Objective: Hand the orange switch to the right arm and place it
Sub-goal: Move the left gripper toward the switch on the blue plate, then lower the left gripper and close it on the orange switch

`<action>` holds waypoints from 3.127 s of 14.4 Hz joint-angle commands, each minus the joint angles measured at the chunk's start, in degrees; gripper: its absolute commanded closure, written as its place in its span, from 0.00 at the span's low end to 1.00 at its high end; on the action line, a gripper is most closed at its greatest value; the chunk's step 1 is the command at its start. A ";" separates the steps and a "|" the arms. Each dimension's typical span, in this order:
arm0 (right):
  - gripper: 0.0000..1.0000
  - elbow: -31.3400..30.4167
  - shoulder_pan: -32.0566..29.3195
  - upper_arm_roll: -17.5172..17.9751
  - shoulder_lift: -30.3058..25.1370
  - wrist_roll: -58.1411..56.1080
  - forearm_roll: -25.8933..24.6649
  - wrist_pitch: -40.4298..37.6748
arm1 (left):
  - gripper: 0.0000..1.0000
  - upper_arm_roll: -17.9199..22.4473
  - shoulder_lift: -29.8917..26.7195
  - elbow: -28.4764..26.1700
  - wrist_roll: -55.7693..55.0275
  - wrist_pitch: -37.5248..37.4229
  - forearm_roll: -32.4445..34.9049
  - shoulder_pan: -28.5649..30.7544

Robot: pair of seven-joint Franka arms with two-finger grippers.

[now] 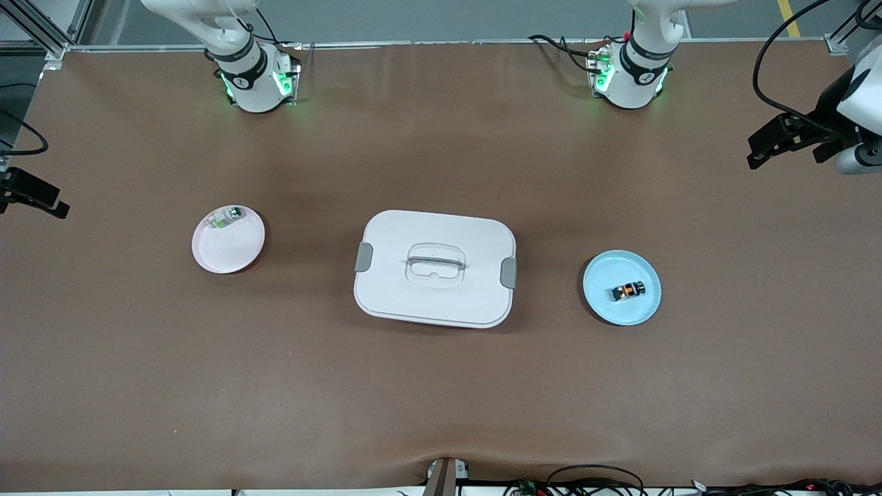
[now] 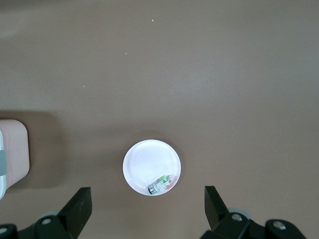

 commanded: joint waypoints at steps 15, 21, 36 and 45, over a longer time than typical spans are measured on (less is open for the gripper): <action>0.00 0.32 -0.61 0.54 -0.35 -0.19 0.26 -0.45 | 0.00 -0.16 5.93 -17.93 -0.70 23.77 -1.26 0.06; 0.00 0.32 -0.61 0.54 -0.26 -0.19 0.26 -0.45 | 0.00 -0.34 14.80 -25.34 -2.36 42.96 -1.78 -0.29; 0.00 0.32 -0.52 0.54 -0.26 -0.27 0.26 -0.54 | 0.00 -1.04 31.86 -25.25 -11.16 60.20 -1.78 -3.11; 0.00 0.32 -0.52 0.54 -0.26 -0.27 0.26 -0.63 | 0.00 -0.95 32.22 -25.17 -10.98 58.80 -1.52 -2.58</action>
